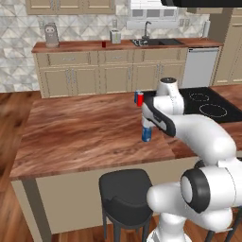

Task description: Four empty soda cans are scattered around the kitchen. Gather all the cans and cluster them next to the stove for recycling.

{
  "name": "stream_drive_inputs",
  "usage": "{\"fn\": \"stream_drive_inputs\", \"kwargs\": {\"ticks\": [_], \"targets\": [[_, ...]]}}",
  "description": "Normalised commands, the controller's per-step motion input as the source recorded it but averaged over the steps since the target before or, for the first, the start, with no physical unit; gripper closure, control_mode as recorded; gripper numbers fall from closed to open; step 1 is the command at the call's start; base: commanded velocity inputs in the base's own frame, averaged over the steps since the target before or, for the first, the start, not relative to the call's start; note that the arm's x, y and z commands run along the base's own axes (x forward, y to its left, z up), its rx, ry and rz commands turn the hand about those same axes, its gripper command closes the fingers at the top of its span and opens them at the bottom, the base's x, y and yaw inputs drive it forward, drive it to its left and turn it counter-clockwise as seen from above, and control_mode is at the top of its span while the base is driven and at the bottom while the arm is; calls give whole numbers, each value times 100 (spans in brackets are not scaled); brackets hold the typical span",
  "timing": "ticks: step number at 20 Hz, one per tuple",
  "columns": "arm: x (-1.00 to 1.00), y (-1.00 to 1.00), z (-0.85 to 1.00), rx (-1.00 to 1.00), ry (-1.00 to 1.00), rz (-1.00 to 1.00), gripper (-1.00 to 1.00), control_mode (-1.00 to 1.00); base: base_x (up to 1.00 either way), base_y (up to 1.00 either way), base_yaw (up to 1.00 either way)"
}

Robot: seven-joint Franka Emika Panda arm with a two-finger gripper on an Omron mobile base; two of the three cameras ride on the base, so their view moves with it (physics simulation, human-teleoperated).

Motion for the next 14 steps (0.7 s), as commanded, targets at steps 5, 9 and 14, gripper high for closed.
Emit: {"fn": "stream_drive_inputs", "kwargs": {"ticks": [5, 9, 14], "targets": [[33, 0, -28, 1, 6, 0, -100, -100, 0, 0, 0], [14, 0, -40, 2, 0, 0, -100, -100, 0, 0, 0], [18, 0, -28, 0, -1, 0, -100, -100, 0, 0, 0]]}}
